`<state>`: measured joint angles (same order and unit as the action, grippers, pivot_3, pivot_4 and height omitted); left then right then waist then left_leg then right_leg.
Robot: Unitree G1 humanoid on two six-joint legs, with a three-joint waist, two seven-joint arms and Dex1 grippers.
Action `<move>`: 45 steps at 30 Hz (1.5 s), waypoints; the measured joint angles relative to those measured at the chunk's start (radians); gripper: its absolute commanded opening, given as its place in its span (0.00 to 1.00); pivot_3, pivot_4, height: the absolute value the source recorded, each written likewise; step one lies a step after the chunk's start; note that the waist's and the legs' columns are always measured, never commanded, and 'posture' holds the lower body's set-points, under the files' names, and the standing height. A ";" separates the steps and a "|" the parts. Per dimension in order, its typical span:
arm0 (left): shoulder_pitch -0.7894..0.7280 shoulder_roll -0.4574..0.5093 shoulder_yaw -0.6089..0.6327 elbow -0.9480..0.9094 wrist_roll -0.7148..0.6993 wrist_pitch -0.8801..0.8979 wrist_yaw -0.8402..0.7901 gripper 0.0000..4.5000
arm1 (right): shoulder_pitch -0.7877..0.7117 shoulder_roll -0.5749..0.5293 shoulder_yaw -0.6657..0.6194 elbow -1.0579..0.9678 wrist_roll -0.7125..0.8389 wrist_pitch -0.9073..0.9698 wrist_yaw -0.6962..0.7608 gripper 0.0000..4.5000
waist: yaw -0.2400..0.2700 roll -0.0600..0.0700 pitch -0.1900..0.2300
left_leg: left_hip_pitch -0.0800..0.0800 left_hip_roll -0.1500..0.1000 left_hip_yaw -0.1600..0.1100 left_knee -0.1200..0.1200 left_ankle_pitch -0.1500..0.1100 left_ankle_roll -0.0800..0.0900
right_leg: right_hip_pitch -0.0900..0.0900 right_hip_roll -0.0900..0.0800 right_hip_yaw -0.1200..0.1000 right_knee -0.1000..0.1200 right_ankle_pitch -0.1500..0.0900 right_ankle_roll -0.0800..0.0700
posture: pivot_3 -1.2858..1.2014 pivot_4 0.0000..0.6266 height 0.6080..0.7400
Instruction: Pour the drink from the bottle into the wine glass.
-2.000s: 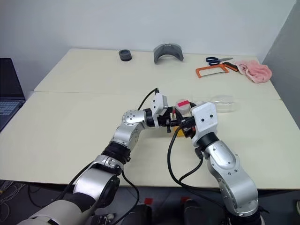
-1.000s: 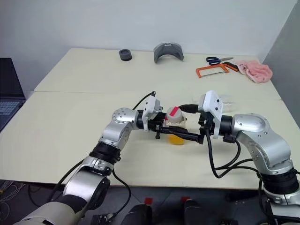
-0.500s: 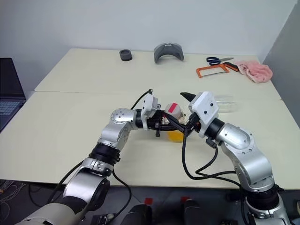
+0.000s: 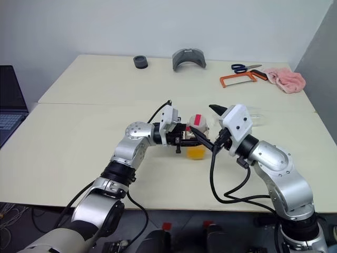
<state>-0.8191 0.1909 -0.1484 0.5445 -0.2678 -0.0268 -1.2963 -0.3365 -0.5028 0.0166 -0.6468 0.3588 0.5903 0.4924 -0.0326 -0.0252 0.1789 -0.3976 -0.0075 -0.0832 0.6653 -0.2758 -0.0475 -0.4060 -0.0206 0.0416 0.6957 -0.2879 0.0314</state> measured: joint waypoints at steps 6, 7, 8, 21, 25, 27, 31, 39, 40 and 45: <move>-0.001 0.001 0.013 0.028 0.000 -0.012 0.019 0.36 | 0.013 -0.015 -0.037 -0.013 0.026 0.033 0.000 0.94 | 0.000 0.000 0.000 | 0.000 0.000 0.000 0.000 0.000 0.000 | 0.000 0.000 0.000 0.000 0.000 0.000 | 0.52 0.24 1.00; -0.002 0.001 0.017 0.032 0.000 -0.018 0.020 0.36 | 0.016 -0.019 -0.040 -0.014 0.028 0.036 -0.001 0.94 | 0.000 0.000 0.000 | 0.000 0.000 0.000 0.000 0.000 0.000 | 0.000 0.000 0.000 0.000 0.000 0.000 | 0.52 0.24 1.00; -0.004 0.001 0.020 0.039 0.000 -0.024 0.020 0.36 | 0.019 -0.023 -0.046 -0.015 0.030 0.040 -0.001 0.94 | 0.000 0.000 0.000 | 0.000 0.000 0.000 0.000 0.000 0.000 | 0.000 0.000 0.000 0.000 0.000 0.000 | 0.52 0.24 1.00; -0.010 0.003 0.031 0.047 -0.004 -0.013 -0.001 0.36 | 0.019 -0.047 -0.079 -0.073 0.153 0.114 0.014 0.94 | -0.003 0.000 0.000 | 0.000 0.000 0.001 0.000 0.000 0.000 | 0.000 0.000 0.000 0.000 0.000 0.000 | 0.52 0.24 1.00; -0.023 -0.009 0.030 0.047 -0.009 0.007 -0.014 0.36 | -0.097 0.004 0.024 -0.031 0.078 0.093 -0.042 0.94 | -0.004 0.000 0.000 | 0.000 0.000 0.001 0.000 0.000 0.000 | 0.000 0.001 -0.001 0.000 0.000 0.000 | 0.52 0.24 1.00; -0.023 -0.005 0.031 0.047 -0.009 0.015 -0.019 0.36 | -0.103 0.008 0.042 -0.001 0.046 0.083 -0.053 0.94 | -0.001 0.000 0.000 | 0.000 0.000 0.001 0.000 0.000 0.000 | 0.000 0.001 -0.001 0.000 0.000 0.000 | 0.52 0.24 1.00; -0.023 0.001 0.036 0.047 -0.009 0.023 -0.023 0.36 | -0.105 0.018 0.050 0.038 0.012 0.066 -0.059 0.94 | 0.000 0.000 0.000 | -0.001 0.000 0.001 0.000 0.000 0.000 | 0.000 -0.001 -0.001 0.000 0.000 0.000 | 0.52 0.24 1.00; -0.023 0.001 0.036 0.047 -0.010 0.041 -0.023 0.36 | -0.102 0.018 0.053 0.045 -0.006 0.047 -0.057 0.94 | -0.001 0.000 0.000 | 0.000 0.000 0.001 0.000 0.000 0.000 | 0.000 0.000 -0.001 0.000 0.000 0.000 | 0.52 0.24 1.00; -0.023 0.001 0.036 0.047 -0.010 0.041 -0.022 0.36 | -0.098 0.017 0.051 0.045 -0.005 0.046 -0.055 0.94 | -0.001 0.000 0.000 | 0.000 0.000 0.001 0.000 0.000 0.000 | 0.000 0.000 -0.001 0.000 0.000 0.000 | 0.52 0.24 1.00; -0.023 0.002 0.036 0.047 -0.009 0.042 -0.022 0.36 | -0.084 0.013 0.044 0.039 -0.003 0.041 -0.049 0.94 | 0.000 0.000 0.000 | 0.000 0.000 0.001 0.000 0.000 0.000 | 0.000 0.000 -0.001 0.000 0.000 0.000 | 0.52 0.24 1.00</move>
<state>-0.8423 0.1934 -0.1122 0.5914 -0.2768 0.0149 -1.3178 -0.4200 -0.4903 0.0605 -0.6075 0.3555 0.6313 0.4431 -0.0331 -0.0252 0.1789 -0.3978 -0.0075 -0.0826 0.6652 -0.2758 -0.0475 -0.4059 -0.0209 0.0410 0.6957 -0.2880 0.0313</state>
